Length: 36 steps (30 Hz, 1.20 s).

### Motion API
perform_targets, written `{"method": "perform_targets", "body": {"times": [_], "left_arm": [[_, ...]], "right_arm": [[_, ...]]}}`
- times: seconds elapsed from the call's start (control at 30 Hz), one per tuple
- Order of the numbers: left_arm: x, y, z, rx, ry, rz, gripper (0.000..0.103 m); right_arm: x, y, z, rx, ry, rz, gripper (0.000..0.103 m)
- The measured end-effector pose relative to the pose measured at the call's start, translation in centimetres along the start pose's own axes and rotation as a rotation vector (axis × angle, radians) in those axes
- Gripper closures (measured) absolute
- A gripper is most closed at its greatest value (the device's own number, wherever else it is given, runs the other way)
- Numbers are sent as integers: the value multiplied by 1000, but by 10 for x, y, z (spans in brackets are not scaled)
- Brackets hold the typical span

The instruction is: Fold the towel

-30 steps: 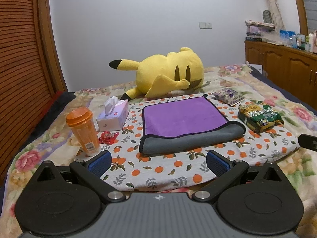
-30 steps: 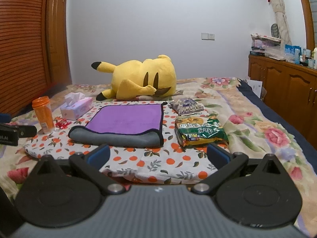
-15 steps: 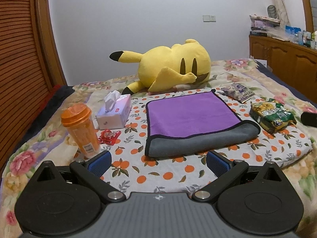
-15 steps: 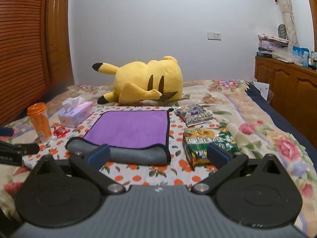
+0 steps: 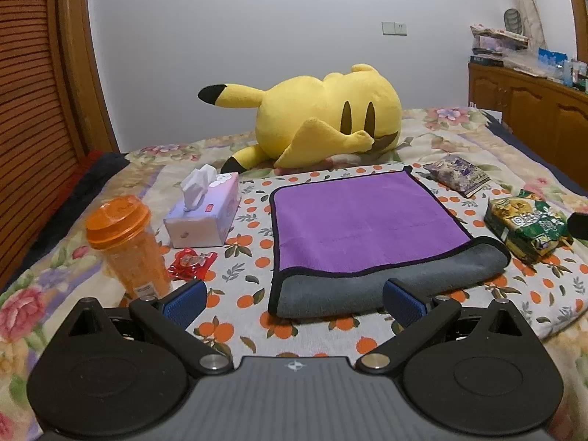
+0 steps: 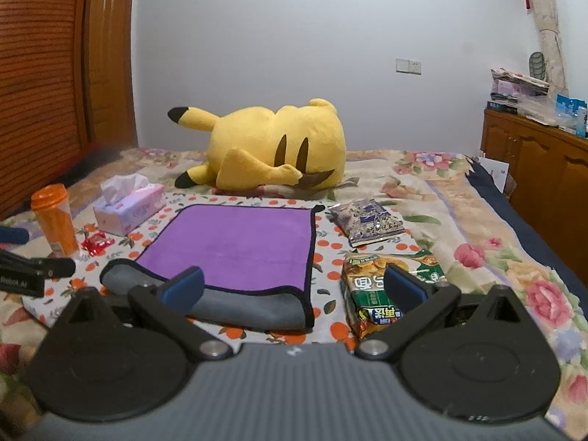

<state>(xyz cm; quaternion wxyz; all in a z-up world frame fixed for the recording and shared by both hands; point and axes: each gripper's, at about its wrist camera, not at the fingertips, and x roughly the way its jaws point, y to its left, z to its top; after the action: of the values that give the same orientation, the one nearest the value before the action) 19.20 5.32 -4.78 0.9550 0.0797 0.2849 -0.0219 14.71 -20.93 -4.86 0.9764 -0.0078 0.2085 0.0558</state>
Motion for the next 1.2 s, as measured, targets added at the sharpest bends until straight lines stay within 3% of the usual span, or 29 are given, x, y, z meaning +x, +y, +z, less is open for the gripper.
{"method": "perform_targets", "body": {"times": [0.53, 0.93, 1.2], "left_arm": [[72, 16, -4, -14, 85, 0, 0], [104, 27, -1, 14, 82, -46, 1], [120, 34, -2, -15, 125, -119, 28]], "right_arm": [[57, 6, -8, -32, 83, 28, 0], [88, 11, -15, -52, 121, 36, 0], [106, 9, -17, -49, 152, 44, 0]]}}
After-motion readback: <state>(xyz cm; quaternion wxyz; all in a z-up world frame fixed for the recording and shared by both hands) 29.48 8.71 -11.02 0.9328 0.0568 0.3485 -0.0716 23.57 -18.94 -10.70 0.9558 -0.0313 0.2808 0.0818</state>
